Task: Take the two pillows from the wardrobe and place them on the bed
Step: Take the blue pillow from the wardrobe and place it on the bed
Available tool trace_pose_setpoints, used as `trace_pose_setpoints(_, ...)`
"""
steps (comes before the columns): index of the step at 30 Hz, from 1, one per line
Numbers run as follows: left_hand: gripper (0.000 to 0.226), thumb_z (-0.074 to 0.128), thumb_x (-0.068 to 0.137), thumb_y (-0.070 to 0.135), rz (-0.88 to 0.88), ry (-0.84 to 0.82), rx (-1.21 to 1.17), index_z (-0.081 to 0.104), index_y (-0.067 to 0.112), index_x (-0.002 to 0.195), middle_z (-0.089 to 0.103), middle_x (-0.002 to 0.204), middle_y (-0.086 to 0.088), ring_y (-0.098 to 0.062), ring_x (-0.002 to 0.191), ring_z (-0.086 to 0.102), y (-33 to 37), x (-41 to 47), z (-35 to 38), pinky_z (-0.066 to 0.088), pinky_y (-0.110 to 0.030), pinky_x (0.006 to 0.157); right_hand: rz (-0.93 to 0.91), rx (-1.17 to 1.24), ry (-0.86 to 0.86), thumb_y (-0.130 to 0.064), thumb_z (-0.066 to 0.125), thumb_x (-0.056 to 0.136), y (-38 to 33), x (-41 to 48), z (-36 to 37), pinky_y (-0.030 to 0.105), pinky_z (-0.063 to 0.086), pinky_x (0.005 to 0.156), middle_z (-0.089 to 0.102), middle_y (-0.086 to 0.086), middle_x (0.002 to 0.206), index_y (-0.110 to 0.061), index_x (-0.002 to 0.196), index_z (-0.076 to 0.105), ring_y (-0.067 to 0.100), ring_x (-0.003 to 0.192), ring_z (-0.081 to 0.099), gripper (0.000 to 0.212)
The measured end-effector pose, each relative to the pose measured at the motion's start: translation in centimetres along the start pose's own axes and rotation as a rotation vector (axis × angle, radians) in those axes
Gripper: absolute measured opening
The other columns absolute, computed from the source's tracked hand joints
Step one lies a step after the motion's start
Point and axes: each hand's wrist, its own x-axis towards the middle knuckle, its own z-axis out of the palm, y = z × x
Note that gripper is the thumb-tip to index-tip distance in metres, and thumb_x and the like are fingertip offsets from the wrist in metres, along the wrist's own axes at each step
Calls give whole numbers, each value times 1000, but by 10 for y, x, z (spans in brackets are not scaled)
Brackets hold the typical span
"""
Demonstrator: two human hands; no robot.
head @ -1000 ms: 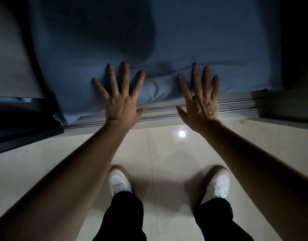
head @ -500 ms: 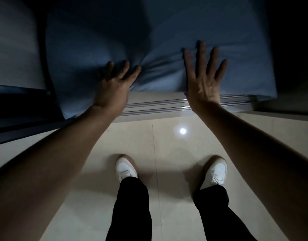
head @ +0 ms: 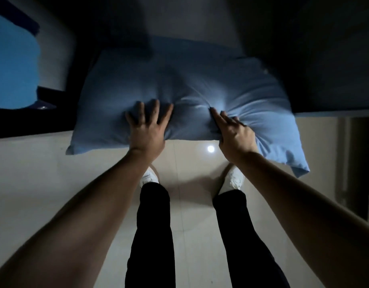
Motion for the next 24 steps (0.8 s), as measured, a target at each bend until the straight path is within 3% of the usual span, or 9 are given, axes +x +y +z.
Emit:
trace_pose_setpoints(6,69,58,87,19,26,-127,-59,31,26,151,37,154,-8,-43,135,37,0,-60,-74,36,-61,104,-14,-40,-31,-17,49,91,-22,-60,-52,46,48,91,51,5,144,-28,155,26,35,122,55,69)
trace_pose_setpoints(9,61,65,83,19,51,-124,-61,46,22,141,58,134,-11,-41,113,58,-5,-94,-119,50,-51,88,-30,-59,-56,-23,50,94,-37,-86,-94,44,51,85,58,4,139,-33,153,30,36,114,62,63)
trace_pose_setpoints(13,51,61,81,16,150,-89,-23,56,23,130,68,116,-11,-42,90,67,-5,-146,-184,53,-45,73,20,-46,-117,-23,46,96,-61,-149,-148,46,51,86,59,7,139,-36,154,28,39,112,64,62)
trace_pose_setpoints(18,64,63,77,20,371,-5,59,49,23,140,63,130,-7,-37,105,65,10,-192,-258,54,-43,83,165,40,-71,-47,54,92,-73,-247,-201,47,51,86,57,7,141,-34,153,31,40,114,62,67)
trace_pose_setpoints(24,65,59,84,26,566,66,147,39,28,146,56,138,-2,-34,113,60,70,-226,-336,51,-41,89,292,50,32,-29,48,98,-50,-340,-254,45,50,93,53,5,146,-32,156,24,35,122,59,63)
